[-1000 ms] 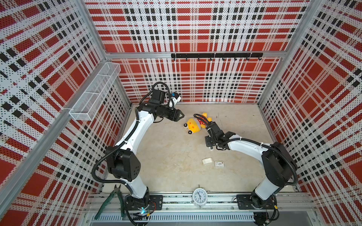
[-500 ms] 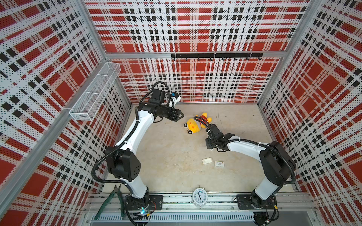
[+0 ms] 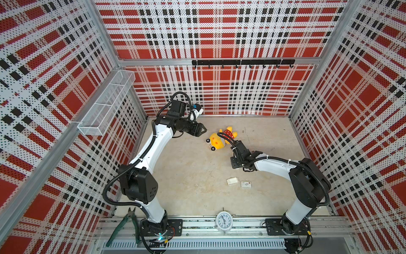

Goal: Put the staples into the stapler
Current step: 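Carry the strip with the right gripper over the nearer pink stapler, then lower the held strip into the pink stapler's open channel with the right gripper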

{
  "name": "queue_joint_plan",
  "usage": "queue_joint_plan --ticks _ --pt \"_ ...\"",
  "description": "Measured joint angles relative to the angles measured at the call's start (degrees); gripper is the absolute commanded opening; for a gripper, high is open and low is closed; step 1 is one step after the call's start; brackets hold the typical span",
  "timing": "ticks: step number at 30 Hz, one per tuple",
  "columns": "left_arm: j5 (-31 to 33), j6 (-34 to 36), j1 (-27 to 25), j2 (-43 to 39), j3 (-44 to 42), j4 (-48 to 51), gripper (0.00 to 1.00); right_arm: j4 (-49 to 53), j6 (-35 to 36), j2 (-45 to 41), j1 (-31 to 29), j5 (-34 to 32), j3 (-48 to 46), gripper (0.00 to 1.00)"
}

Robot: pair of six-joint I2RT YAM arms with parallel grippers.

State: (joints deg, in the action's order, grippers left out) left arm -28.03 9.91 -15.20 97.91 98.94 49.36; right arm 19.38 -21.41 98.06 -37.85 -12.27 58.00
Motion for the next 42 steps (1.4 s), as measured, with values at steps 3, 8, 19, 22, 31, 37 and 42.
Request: queue_joint_plan --ticks 3,8,19,22,31,37,42 --pt "0.0 0.0 0.0 0.0 0.0 0.0 0.65 -0.1 0.0 0.6 0.0 0.0 0.0 0.13" --pt "0.0 0.0 0.0 0.0 0.0 0.0 0.65 0.0 0.0 1.0 0.0 -0.1 -0.1 0.13" --pt "0.0 0.0 0.0 0.0 0.0 0.0 0.65 -0.2 0.0 1.0 0.0 -1.0 -0.1 0.13" --pt "0.0 0.0 0.0 0.0 0.0 0.0 0.65 -0.3 0.0 1.0 0.0 -1.3 -0.2 0.13" --pt "0.0 0.0 -0.1 0.0 0.0 0.0 0.65 -0.4 0.0 1.6 0.0 -1.5 -0.6 0.13" --pt "0.0 0.0 -0.3 0.0 0.0 0.0 0.65 -0.9 0.0 1.7 0.0 -1.5 -0.8 0.13" --pt "0.0 0.0 -0.3 0.1 0.0 0.0 0.65 -1.2 0.0 1.8 0.0 -1.5 -0.8 0.13"
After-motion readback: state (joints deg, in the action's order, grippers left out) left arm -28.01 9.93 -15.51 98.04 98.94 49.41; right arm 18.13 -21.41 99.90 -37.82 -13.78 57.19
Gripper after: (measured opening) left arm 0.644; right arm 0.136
